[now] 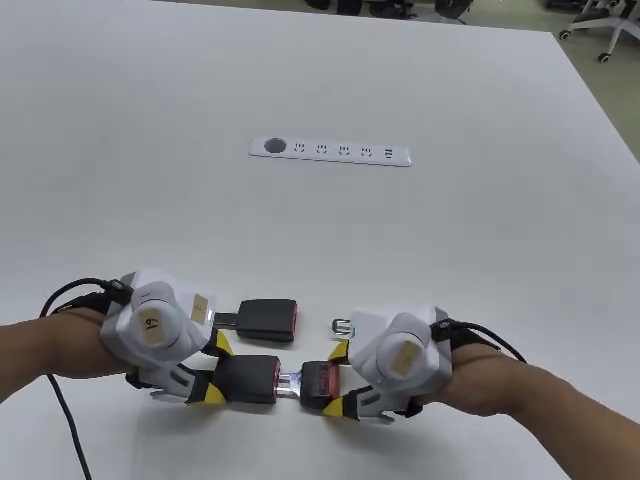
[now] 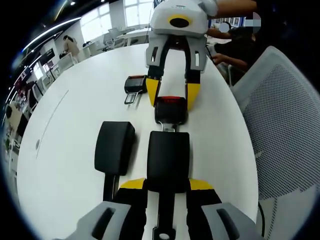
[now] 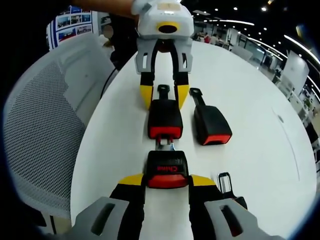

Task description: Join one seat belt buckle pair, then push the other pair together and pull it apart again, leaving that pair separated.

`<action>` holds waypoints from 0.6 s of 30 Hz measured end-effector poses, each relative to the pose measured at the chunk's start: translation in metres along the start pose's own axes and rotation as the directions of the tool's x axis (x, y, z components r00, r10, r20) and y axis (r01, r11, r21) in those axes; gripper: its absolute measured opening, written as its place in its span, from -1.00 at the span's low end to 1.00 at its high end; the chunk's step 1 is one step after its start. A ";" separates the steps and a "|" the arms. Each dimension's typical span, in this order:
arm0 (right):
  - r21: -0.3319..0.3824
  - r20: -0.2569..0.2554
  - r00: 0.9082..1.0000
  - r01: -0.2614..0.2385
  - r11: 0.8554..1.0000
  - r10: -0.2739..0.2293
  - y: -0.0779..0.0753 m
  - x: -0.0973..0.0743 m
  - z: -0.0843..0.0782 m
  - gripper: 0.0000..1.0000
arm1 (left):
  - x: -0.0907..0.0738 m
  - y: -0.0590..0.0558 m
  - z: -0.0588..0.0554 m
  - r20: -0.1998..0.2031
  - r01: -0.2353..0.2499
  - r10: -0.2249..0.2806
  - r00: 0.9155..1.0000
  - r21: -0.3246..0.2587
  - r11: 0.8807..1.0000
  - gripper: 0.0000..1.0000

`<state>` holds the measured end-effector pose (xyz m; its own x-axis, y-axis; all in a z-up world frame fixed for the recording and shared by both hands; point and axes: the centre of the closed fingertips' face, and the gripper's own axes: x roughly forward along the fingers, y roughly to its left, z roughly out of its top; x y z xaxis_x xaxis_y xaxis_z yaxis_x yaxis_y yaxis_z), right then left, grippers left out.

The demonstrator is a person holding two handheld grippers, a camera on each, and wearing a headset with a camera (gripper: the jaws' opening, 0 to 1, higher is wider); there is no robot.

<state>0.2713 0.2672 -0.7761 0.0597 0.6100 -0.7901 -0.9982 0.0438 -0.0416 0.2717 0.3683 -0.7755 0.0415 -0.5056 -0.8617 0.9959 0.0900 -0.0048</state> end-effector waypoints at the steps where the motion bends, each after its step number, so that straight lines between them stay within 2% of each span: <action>1: -0.001 0.003 1.000 0.000 1.000 0.000 0.001 0.000 0.001 -0.40 | 0.000 0.000 0.000 0.001 -0.001 0.001 1.000 0.000 1.000 -0.38; 18: -0.002 0.019 1.000 -0.007 1.000 0.007 -0.001 0.001 0.001 -0.40 | 0.001 -0.001 0.000 -0.003 -0.002 0.002 1.000 -0.004 1.000 -0.38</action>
<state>0.2719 0.2684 -0.7768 0.0533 0.6253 -0.7786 -0.9986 0.0383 -0.0376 0.2710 0.3674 -0.7760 0.0433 -0.5027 -0.8634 0.9955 0.0946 -0.0051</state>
